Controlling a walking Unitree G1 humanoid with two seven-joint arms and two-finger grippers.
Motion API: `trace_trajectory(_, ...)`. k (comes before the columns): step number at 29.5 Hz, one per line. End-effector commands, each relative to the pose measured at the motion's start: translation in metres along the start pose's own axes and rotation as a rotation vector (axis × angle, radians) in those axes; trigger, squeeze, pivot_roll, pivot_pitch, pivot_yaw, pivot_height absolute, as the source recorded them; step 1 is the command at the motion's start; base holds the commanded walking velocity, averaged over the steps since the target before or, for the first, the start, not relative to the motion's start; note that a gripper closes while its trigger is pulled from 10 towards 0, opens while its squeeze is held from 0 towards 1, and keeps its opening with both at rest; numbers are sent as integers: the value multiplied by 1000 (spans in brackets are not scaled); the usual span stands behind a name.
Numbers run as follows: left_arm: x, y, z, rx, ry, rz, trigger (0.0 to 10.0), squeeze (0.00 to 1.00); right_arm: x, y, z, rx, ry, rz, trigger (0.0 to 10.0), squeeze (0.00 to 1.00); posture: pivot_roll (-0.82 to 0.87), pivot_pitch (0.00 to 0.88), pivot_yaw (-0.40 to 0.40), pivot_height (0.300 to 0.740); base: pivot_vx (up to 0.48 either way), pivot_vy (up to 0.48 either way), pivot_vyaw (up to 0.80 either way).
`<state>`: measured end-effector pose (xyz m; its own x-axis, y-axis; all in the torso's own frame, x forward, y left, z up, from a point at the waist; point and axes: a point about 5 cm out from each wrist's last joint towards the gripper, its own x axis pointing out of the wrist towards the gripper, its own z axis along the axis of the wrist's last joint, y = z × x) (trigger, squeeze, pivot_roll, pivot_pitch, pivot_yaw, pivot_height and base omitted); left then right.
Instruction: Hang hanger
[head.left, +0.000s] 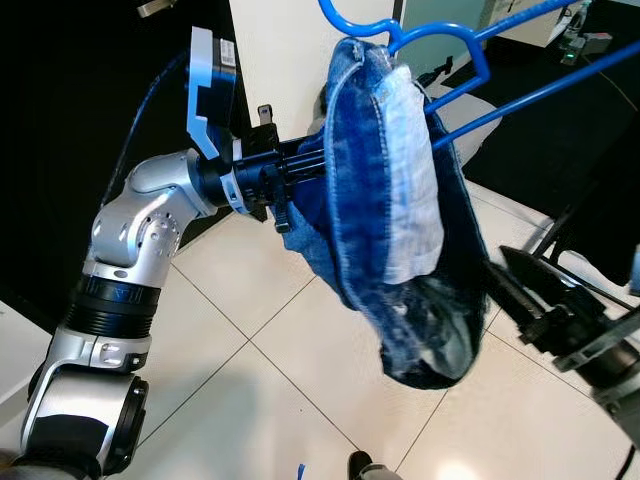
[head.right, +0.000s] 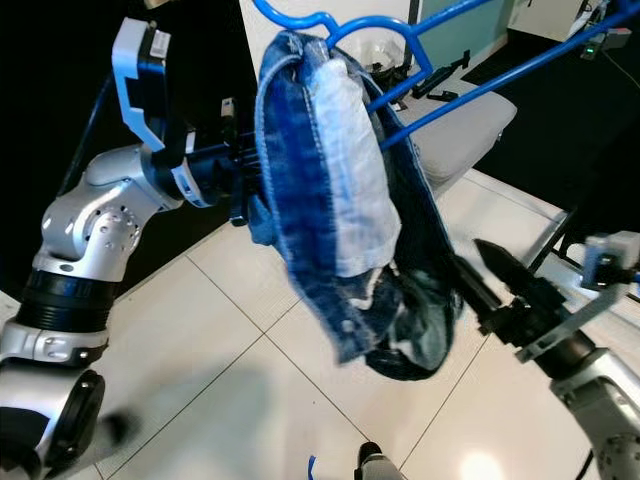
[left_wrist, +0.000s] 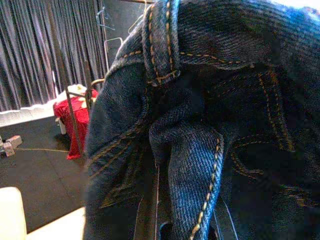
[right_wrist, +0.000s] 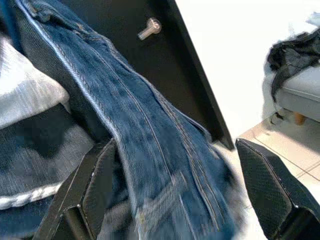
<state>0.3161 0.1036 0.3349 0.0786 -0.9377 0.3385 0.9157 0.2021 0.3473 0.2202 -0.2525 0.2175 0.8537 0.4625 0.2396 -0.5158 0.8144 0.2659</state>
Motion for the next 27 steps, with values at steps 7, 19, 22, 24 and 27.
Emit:
trace_trajectory(7, 3, -5, 20, 27, -61, -44, 10000, 0, -2, -3, -13, -62, 87, -48, 10000, 0, 5, 182, 72, 740, 0, 0, 0)
trace_trajectory(19, 8, -13, 19, 4, -75, -73, 10000, 0, 14, 3, -24, -105, 151, -30, 10000, 0, 11, 182, 71, 740, 0, 0, 0)
trace_trajectory(22, 11, -16, 21, -3, -88, -84, 10000, 0, 18, 1, -27, -136, 182, -54, 10000, 0, 12, 181, 69, 740, 0, 0, 0)
trace_trajectory(24, 12, -17, 23, -7, -97, -90, 10000, 0, 21, -1, -32, -157, 208, -77, 10000, 0, 14, 182, 68, 740, 0, 0, 0)
trace_trajectory(27, 12, -17, 24, -9, -102, -94, 10000, 0, 23, -2, -35, -165, 219, -92, 10000, 0, 14, 180, 66, 740, 0, 0, 0)
